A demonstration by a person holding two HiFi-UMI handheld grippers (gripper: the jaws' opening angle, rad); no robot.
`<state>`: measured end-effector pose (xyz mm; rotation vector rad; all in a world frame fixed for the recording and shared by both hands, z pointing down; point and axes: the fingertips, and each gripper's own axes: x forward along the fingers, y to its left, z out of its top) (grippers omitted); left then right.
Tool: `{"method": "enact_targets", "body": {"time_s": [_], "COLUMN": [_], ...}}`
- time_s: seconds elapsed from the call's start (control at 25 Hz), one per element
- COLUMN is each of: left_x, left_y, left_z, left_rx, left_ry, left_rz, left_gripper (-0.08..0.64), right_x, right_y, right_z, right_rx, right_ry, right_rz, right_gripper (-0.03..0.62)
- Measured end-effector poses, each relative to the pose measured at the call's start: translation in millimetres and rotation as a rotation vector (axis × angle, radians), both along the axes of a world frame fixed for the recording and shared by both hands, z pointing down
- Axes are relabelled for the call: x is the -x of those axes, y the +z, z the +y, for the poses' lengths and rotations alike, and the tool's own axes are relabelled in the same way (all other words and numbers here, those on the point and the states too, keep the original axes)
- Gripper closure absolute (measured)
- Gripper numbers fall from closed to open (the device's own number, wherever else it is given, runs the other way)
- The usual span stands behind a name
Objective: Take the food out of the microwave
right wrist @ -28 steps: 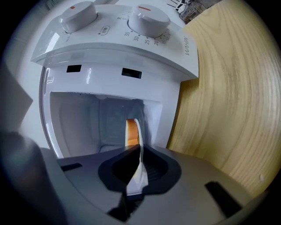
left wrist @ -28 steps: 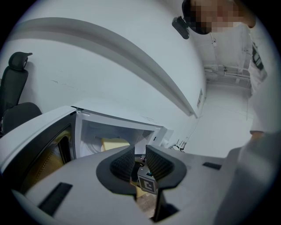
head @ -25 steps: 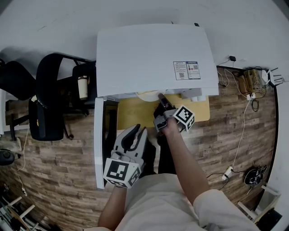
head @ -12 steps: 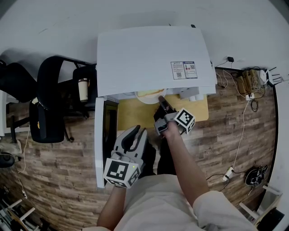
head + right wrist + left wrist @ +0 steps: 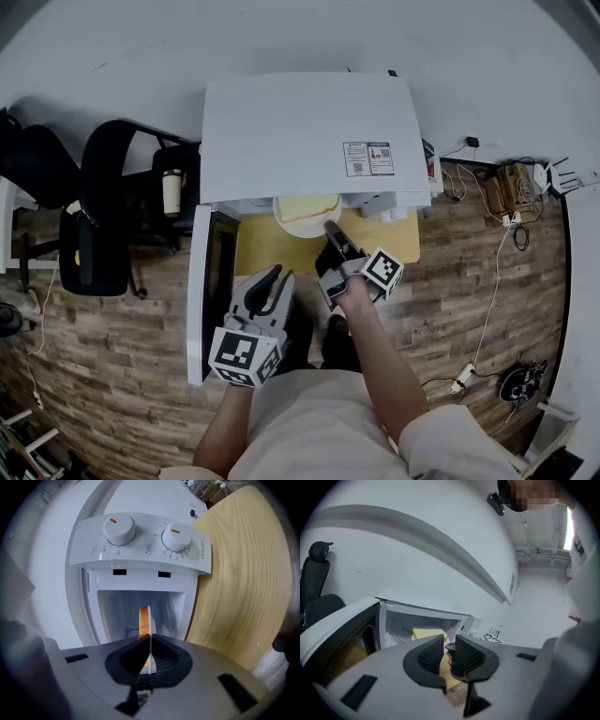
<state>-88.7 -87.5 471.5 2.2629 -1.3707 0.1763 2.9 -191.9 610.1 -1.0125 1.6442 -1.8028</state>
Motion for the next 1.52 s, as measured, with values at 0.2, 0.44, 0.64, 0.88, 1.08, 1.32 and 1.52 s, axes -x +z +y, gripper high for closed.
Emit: {"method": "enact_targets", "body": {"time_s": [0.2,0.44,0.64,0.88,1.08,1.32,1.52], "left_x": [-8.1,-17.9,-28.1,-44.5,-57.2,-83.7,-109.7], "left_y": [-8.4,-23.2,-36.8,-51.4,-64.3,-75.8,-87.4], "left_z": [10.2,30.0,49.7,75.4,89.1,95.0,92.0], "left_rx": [-0.017,-0.042,-0.066,-0.086,-0.108,-0.137,-0.164], "left_ry": [-0.019,-0.071,-0.113,-0.151,-0.18,-0.174,-0.157], "left_rz": [-0.018,-0.032,-0.042,-0.052,-0.052,-0.053,-0.047], "left_gripper": [0.485,0.485,0.485,0.485,0.485,0.485,0.485], "right_x": [-4.7,-18.4,-30.7,-48.1,-66.6,-92.9,-110.7], "right_y": [-17.1,-34.4,-54.7,-91.4,-118.5,-152.1,-183.0], "right_z": [25.9,60.8,84.3,105.7,114.1,117.7,116.1], "right_rx": [0.009,0.008,0.016,-0.018,-0.019,-0.065,-0.11], "right_ry": [-0.039,-0.098,-0.131,-0.153,-0.144,-0.13,-0.119], "right_rz": [-0.028,-0.038,-0.068,-0.089,-0.111,-0.098,-0.111], "right_gripper": [0.583,0.581,0.581,0.58,0.58,0.58,0.58]}}
